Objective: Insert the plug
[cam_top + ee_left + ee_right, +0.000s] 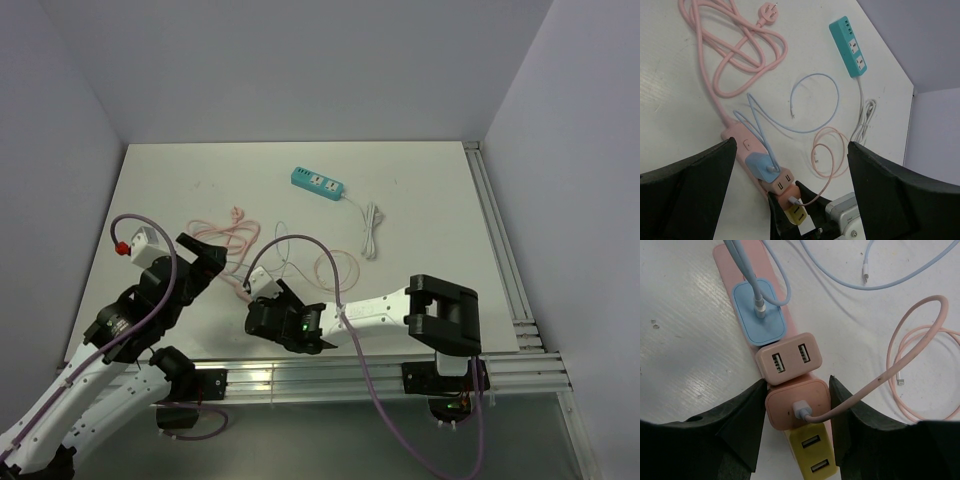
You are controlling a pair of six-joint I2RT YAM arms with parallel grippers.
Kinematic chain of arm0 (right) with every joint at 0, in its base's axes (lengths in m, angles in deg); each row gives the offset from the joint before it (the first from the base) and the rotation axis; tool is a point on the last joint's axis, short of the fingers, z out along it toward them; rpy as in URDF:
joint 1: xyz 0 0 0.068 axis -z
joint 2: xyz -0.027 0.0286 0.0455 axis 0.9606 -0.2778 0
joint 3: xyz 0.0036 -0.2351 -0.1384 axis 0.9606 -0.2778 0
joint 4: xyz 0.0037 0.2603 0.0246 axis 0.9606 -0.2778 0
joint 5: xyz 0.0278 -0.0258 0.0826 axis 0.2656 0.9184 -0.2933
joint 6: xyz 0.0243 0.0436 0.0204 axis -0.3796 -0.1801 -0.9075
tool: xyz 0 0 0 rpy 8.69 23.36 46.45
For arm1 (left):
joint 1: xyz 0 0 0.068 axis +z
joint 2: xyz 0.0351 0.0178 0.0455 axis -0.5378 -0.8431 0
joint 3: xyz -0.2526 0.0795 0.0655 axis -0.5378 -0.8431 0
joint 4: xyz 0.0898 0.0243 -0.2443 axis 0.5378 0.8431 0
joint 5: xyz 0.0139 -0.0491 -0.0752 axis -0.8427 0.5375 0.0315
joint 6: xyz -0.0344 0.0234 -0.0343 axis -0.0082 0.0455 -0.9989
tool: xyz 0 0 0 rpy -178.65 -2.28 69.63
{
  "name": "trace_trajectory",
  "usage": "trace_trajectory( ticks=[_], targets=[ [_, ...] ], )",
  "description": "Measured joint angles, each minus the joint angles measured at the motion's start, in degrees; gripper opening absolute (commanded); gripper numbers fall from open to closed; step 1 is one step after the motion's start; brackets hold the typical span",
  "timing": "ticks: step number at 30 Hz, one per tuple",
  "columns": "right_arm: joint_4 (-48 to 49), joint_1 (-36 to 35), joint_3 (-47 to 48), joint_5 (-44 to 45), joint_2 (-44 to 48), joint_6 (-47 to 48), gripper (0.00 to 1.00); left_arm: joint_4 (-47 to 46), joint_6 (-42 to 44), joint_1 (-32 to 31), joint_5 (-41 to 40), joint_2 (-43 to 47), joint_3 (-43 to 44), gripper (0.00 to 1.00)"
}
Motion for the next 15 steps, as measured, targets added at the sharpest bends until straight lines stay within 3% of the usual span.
trace_trajectory(
  ticks=[15],
  targets=[
    [-0.1, -1.0, -0.2, 3.2, 0.5, -3.0, 0.0, 0.0, 0.0, 0.0, 1.3, 0.0, -0.2, 0.98]
  ],
)
